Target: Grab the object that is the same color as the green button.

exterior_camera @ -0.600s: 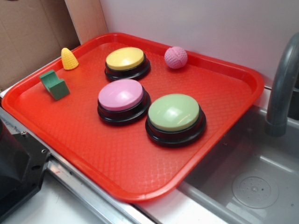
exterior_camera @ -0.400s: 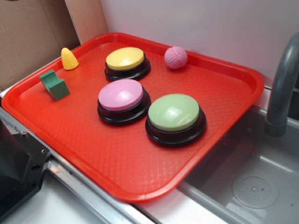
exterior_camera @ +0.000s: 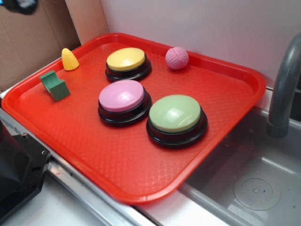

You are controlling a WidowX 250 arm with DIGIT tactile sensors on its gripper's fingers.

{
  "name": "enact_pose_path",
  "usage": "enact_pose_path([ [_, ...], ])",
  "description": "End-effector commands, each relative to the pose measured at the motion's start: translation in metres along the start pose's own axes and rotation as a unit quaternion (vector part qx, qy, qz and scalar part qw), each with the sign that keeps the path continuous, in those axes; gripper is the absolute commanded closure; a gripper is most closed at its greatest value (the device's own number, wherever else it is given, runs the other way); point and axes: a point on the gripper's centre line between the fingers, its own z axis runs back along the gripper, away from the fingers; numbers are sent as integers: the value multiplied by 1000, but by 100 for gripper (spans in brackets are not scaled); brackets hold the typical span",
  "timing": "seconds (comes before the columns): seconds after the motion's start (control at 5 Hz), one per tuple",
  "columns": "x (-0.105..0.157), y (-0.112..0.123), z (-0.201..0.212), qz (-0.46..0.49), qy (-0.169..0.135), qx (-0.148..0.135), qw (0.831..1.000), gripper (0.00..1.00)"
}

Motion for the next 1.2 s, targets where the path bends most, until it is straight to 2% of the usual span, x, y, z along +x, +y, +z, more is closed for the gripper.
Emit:
enact_pose_path([
  [0.0,47,75,-50,215,-14,30,976,0],
  [0.2,51,82,-81,334,-36,82,938,0],
  [0.4,50,77,-111,422,-31,68,903,0],
  [0.6,50,72,-142,438,-29,39,898,0],
  [0.8,41,68,-150,432,-18,41,901,0],
  [1.0,24,77,-151,433,-3,26,901,0],
])
